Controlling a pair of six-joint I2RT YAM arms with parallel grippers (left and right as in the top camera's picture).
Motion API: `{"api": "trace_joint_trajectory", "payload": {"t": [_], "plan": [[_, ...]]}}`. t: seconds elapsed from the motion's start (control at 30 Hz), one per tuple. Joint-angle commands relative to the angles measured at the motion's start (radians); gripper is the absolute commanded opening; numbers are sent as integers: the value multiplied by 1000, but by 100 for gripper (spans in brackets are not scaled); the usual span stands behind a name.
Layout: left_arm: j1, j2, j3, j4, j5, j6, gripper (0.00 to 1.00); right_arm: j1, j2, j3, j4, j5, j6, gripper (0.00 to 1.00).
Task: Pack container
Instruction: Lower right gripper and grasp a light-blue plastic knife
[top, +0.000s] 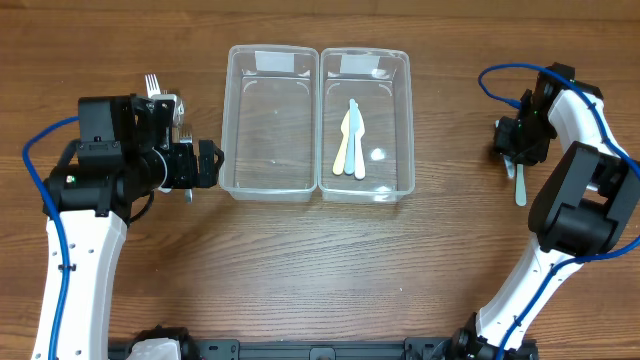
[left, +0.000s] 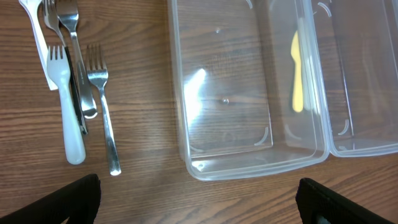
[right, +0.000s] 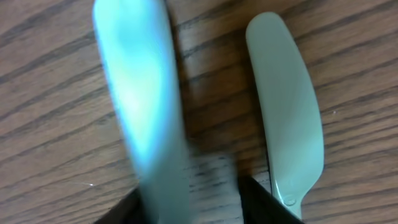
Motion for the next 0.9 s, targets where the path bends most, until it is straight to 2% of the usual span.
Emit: {"api": "trace_joint_trajectory", "payload": {"t": [0.0, 0.1, 0.13, 0.27, 0.4, 0.63, 0.87], "plan": [[-2, 7, 25, -1, 0, 19, 100, 4, 28, -6, -13, -10, 0, 36], [-2, 7, 25, -1, 0, 19, 100, 4, 28, -6, -26, -19, 5, 24], [-2, 7, 25, -1, 0, 19, 100, 4, 28, -6, -32, -24, 8, 17], [-2, 7, 25, -1, 0, 19, 100, 6, 28, -6, -51, -24, 8, 7], [-2, 7, 25, -1, 0, 19, 100, 6, 27, -6, -71, -24, 26, 4], [-2, 7, 25, -1, 0, 19, 100, 8, 4, -3, -103, -33, 91, 4], [-2, 7, 25, -1, 0, 19, 100, 69, -191, 6, -72, -197, 91, 4]]}}
